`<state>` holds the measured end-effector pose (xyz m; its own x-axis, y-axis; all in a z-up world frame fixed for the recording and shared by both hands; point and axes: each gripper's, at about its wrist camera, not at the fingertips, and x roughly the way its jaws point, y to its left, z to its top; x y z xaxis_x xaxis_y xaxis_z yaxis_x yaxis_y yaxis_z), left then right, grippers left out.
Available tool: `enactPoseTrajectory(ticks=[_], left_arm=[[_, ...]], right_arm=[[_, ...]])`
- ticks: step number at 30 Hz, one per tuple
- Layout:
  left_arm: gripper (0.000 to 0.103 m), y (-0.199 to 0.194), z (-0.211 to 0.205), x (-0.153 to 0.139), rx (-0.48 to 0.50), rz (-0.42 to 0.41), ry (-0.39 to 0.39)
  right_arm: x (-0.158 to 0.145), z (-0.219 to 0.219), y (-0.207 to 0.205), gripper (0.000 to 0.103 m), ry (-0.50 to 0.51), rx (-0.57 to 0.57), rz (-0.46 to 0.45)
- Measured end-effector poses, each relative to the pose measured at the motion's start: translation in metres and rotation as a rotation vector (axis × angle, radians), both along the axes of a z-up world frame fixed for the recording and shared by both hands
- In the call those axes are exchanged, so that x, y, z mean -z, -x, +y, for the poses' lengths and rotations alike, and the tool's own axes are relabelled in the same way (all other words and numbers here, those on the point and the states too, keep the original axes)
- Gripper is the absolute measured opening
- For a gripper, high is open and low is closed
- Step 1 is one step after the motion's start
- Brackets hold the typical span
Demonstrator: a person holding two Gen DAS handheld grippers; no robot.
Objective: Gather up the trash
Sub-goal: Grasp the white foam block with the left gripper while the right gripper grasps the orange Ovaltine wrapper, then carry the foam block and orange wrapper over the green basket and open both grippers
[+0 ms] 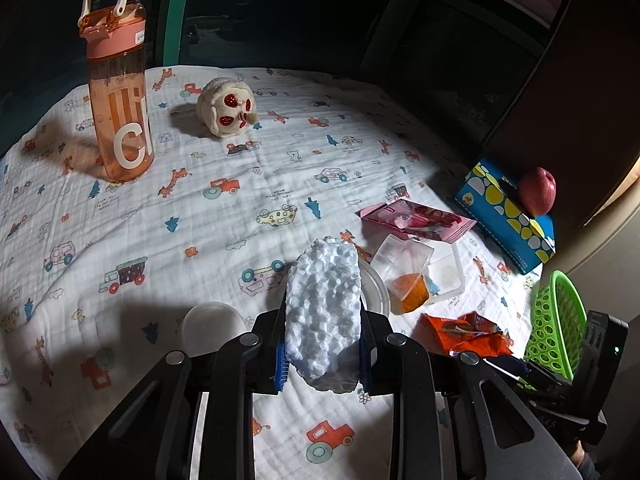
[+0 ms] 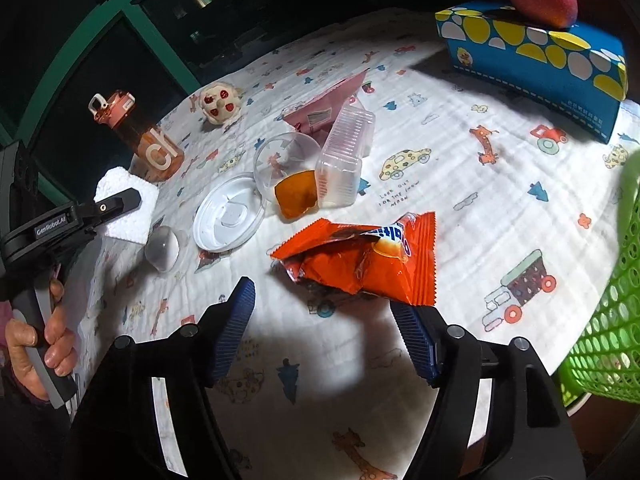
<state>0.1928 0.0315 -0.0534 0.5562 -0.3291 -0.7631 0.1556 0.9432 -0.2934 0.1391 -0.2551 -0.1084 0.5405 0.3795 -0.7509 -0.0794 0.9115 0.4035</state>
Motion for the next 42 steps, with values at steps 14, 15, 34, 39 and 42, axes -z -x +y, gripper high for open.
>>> enactPoseTrajectory(ticks=[14,15,34,39,42], left_arm=[[0.025,-0.002,-0.009,0.008,0.035,0.015,0.009],[0.025,-0.002,-0.009,0.008,0.036,0.015,0.012],[0.025,0.018,-0.109,-0.037,0.223,-0.052,0.078],[0.025,0.024,-0.161,-0.047,0.307,-0.061,0.092],[0.025,0.029,-0.193,-0.052,0.354,-0.062,0.099]], right_arm=[[0.022,-0.019,-0.032,0.042,-0.099,0.179,0.096],[0.024,-0.019,-0.033,0.041,-0.099,0.178,0.098],[-0.051,-0.080,0.035,0.025,0.079,0.177,-0.135],[-0.062,-0.118,0.055,0.025,0.146,0.233,-0.146],[-0.066,-0.139,0.064,0.025,0.182,0.266,-0.145]])
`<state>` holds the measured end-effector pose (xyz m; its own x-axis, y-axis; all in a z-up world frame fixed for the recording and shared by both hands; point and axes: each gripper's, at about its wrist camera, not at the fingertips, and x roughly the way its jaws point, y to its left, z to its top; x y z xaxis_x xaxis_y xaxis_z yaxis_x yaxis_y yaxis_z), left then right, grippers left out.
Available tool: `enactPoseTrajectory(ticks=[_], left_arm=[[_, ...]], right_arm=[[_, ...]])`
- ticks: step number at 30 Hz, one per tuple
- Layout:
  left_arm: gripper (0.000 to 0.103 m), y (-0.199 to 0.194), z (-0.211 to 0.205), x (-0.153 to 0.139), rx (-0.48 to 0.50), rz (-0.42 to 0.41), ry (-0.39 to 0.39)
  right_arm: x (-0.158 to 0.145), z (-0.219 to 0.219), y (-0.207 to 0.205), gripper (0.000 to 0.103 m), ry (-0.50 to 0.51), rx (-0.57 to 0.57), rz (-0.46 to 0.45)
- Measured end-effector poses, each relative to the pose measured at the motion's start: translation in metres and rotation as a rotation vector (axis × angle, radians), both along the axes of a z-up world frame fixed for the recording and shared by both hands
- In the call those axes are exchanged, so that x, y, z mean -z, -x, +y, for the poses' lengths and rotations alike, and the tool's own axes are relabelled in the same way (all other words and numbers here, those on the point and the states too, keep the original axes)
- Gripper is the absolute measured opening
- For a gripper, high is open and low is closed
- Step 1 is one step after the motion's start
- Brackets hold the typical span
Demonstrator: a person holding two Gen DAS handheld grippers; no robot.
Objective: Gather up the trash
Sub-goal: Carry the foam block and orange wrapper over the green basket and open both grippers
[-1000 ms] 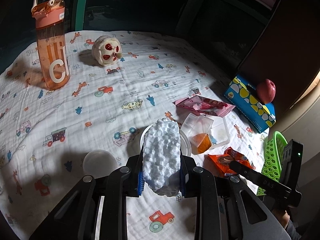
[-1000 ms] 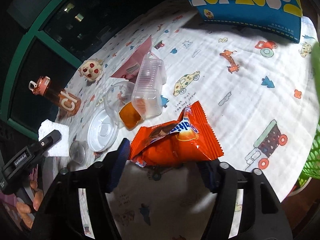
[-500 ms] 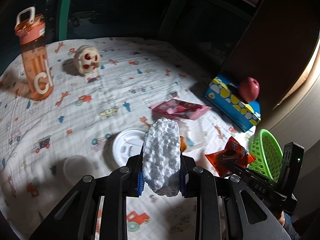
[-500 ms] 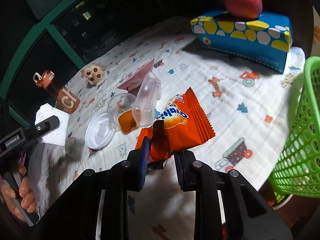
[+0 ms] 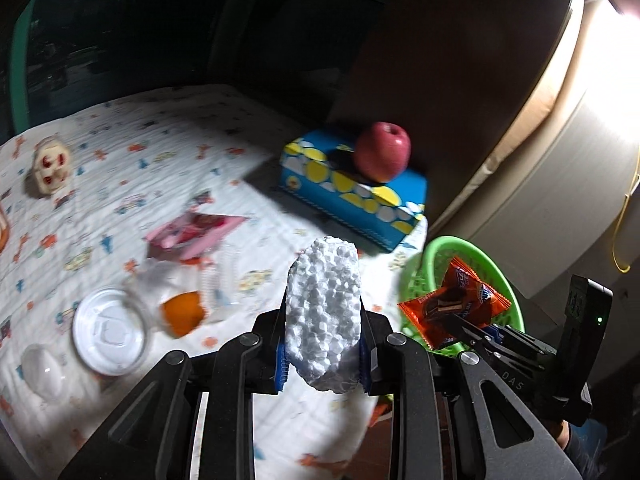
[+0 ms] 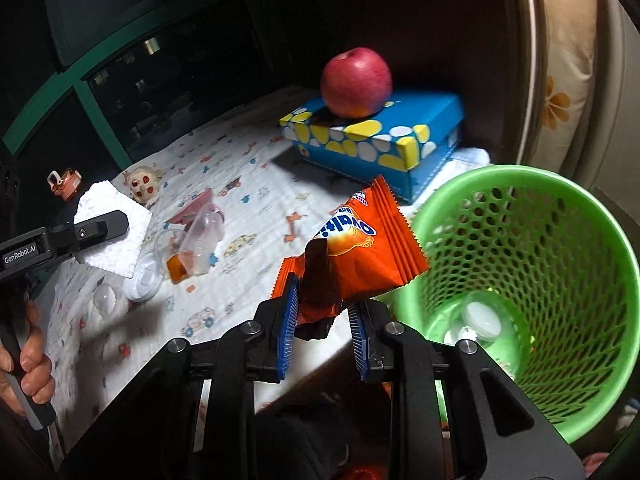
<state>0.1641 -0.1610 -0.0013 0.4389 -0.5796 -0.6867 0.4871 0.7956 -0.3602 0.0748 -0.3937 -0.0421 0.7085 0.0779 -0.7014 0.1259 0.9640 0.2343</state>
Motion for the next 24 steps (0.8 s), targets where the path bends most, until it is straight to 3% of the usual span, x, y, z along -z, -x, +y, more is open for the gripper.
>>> enactPoseTrajectory(ticks=[16,24], left_arm=[[0.025,0.026,-0.149,-0.007,0.230,-0.006,-0.013],[0.025,0.038,-0.198,0.008,0.307,0.024,-0.033]], right_arm=[[0.008,-0.100,0.049,0.028,0.071,0.172,0.061],[0.015,-0.125,0.069,0.054,0.063,0.219,0.070]])
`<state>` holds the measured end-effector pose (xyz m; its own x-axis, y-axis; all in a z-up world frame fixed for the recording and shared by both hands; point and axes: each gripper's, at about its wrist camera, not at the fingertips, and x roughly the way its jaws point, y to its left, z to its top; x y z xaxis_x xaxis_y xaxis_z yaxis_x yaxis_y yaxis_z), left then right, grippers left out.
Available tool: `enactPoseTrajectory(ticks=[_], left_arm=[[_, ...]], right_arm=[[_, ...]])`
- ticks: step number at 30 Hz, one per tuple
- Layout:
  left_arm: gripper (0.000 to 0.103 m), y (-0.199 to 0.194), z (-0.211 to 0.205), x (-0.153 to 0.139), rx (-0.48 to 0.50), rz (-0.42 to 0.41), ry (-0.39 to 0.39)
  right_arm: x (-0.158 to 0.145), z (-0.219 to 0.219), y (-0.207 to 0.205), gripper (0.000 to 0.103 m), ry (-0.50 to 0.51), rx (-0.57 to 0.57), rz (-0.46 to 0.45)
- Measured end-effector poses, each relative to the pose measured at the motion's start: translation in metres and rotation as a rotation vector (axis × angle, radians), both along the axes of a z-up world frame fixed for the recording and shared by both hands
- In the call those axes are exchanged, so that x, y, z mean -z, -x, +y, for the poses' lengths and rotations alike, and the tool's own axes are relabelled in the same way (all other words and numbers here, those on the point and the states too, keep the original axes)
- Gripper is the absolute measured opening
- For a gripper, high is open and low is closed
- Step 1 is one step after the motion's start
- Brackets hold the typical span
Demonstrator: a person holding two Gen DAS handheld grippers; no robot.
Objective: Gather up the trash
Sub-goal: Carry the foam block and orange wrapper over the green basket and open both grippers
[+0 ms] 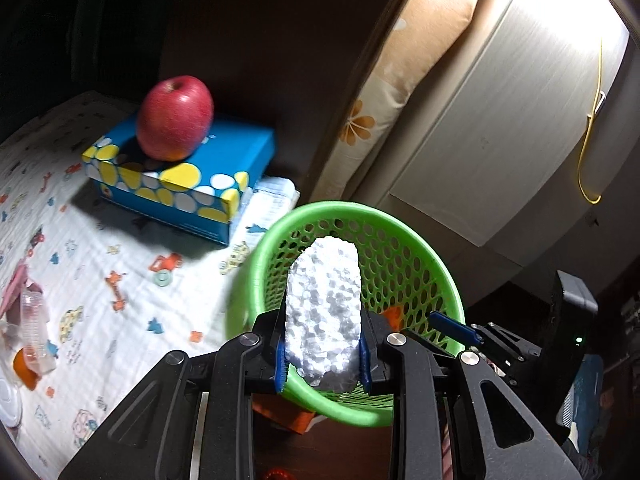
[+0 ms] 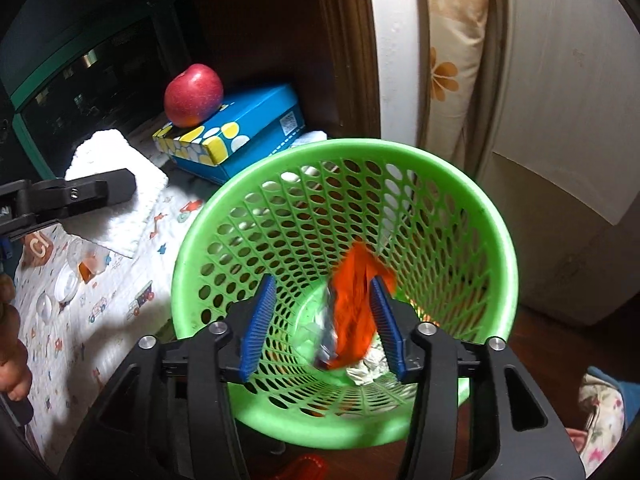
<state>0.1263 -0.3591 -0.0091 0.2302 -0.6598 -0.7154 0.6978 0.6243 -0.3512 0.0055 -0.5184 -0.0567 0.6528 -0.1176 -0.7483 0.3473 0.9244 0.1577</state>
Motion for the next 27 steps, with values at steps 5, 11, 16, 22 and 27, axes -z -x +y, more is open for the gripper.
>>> enactPoseTrajectory(ticks=[5,11,16,22,27], left_arm=[[0.025,0.007,-0.017,0.013,0.024,0.023,-0.024],[0.043,0.008,-0.023,0.028,0.034,0.062,-0.026],[0.043,0.013,-0.018,0.030,0.031,0.055,-0.037],[0.050,0.015,0.012,0.023,-0.028,0.001,-0.069],[0.057,0.010,0.056,0.019,-0.121,-0.036,-0.101]], right_arm=[[-0.001,-0.009,0.011,0.056,0.004,0.015,-0.006],[-0.005,-0.016,0.022,0.063,-0.001,0.035,-0.021],[-0.009,-0.014,0.026,0.066,0.000,0.031,-0.029],[-0.013,0.000,0.022,0.071,-0.004,0.000,-0.046],[-0.018,0.019,0.011,0.075,-0.012,-0.041,-0.060]])
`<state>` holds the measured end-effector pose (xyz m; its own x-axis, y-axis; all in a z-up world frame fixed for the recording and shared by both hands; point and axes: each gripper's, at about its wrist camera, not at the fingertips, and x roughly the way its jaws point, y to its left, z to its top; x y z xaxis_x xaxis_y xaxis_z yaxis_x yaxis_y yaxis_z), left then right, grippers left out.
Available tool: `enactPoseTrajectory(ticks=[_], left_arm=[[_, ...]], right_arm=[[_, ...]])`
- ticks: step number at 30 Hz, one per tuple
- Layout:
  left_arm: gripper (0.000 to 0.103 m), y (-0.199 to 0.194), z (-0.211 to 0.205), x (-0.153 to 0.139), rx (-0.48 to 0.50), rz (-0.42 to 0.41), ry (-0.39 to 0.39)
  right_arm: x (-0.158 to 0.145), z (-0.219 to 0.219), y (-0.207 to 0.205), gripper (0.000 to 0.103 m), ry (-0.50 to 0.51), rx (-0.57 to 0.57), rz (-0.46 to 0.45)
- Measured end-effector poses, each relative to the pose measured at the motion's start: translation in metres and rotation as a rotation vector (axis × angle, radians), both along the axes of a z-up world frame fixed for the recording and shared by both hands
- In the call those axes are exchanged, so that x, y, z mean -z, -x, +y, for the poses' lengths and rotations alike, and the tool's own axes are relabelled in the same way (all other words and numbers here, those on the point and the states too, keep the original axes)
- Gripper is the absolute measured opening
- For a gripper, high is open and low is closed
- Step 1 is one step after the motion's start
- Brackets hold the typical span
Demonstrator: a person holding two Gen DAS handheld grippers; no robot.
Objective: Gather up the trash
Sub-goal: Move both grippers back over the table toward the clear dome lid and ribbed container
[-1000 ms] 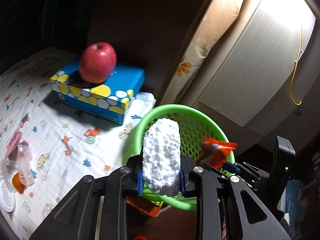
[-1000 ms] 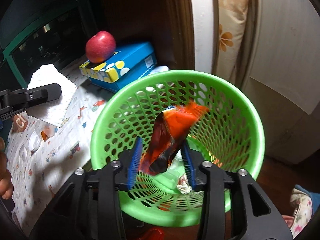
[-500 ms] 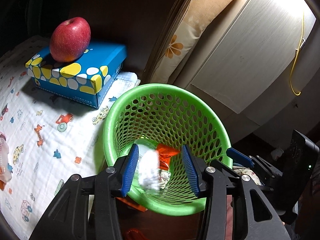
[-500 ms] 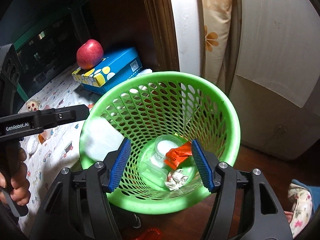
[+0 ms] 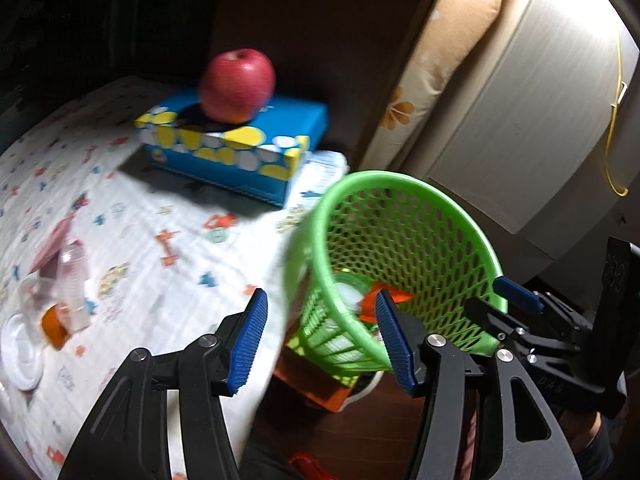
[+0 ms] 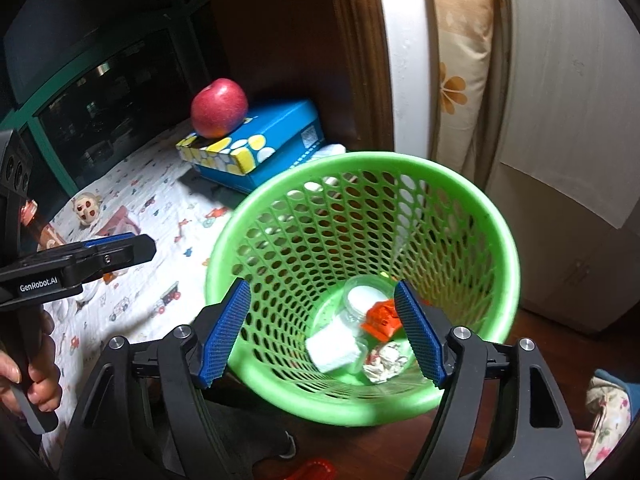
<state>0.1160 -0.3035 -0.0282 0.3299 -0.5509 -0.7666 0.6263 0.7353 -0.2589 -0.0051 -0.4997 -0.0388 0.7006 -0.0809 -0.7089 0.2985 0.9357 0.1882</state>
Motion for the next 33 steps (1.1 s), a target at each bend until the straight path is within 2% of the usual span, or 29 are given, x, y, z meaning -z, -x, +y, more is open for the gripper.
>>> enactPoseTrajectory(ticks=[16,26,33], left_arm=[[0.072,-0.030,0.169,0.007,-0.366,-0.077,-0.128],[0.072,-0.057,0.287,0.030,-0.615,-0.041,-0.202],[0.072,-0.073,0.342,0.057,-0.713,0.014,-0.241]], right_arm=[[-0.005,0.086,-0.056,0.077,-0.011,-0.188,-0.003],[-0.008,0.143,-0.088,0.078,-0.024,-0.295,0.004],[-0.010,0.181,-0.116,0.078,-0.024,-0.371,0.004]])
